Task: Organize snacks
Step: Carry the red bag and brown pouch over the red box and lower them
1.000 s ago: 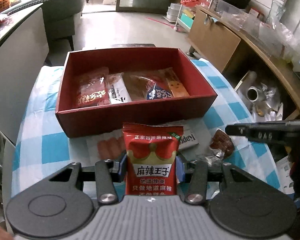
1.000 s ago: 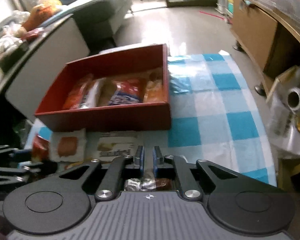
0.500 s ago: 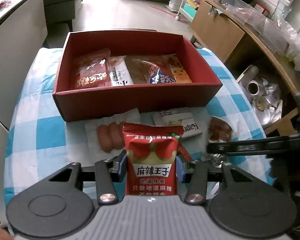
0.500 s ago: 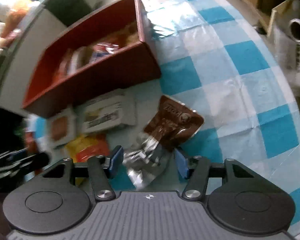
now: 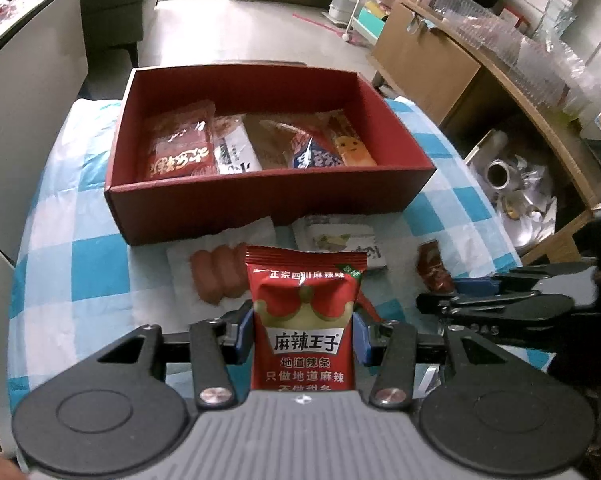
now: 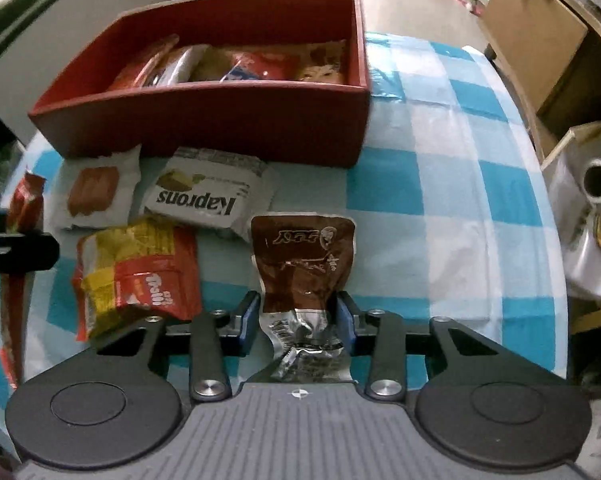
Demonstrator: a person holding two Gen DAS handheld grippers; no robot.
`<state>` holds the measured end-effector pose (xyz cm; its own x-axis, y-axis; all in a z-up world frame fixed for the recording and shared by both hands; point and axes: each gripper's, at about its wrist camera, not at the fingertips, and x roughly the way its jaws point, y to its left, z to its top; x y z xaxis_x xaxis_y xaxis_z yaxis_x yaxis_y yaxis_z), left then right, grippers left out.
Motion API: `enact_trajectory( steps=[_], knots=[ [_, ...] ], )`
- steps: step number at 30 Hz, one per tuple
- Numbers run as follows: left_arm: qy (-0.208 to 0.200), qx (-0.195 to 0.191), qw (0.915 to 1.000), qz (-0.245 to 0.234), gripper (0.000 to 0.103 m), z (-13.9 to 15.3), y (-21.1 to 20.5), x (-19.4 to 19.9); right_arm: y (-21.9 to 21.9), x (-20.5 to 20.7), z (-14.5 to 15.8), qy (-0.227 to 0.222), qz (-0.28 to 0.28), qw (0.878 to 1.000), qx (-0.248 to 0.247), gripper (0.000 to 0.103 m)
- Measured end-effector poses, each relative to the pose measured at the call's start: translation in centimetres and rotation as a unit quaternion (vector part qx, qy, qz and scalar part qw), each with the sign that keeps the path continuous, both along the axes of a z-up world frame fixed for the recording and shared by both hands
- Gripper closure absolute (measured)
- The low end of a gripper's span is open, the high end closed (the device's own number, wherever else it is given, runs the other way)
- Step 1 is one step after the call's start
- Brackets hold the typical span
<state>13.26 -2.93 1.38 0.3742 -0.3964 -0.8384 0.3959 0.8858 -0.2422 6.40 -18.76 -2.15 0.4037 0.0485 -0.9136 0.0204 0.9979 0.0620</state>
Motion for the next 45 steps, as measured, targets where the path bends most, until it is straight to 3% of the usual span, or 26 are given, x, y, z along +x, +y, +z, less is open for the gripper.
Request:
enact_trajectory(
  steps=[6, 21, 32, 34, 42, 45],
  knots=[
    [-0.022, -0.015, 0.9996, 0.012, 0.061, 1.3, -0.4, 0.4, -1.5, -0.9, 3.3, -0.059, -0.024, 0.997, 0.051, 0.061],
    [-0.100, -0.004, 0.9941, 0.041, 0.061, 4.1, -2.2, 4.1, -0.1, 4.1, 7.6, -0.134, 0.002, 0.987, 0.091, 0.062],
    [-0.129, 0.025, 0.9886, 0.072, 0.061, 4.0, -2.1, 8.7, 0.6, 9.4, 7.5, -0.147, 0.002, 0.985, 0.088, 0.062],
    [-0.130, 0.030, 0.9881, 0.076, 0.061, 3.8, -2.2, 9.6, 0.5, 10.4, 7.1, -0.144, 0.001, 0.986, 0.086, 0.071],
    [-0.116, 0.052, 0.9886, 0.081, 0.061, 1.8, -3.3, 11.7, -0.1, 12.5, 4.9, -0.124, -0.017, 0.989, 0.085, 0.072],
    [-0.117, 0.064, 0.9877, 0.082, 0.056, 1.4, -3.6, 11.8, -0.2, 12.5, 4.6, -0.119, -0.021, 0.989, 0.083, 0.068]
  ],
)
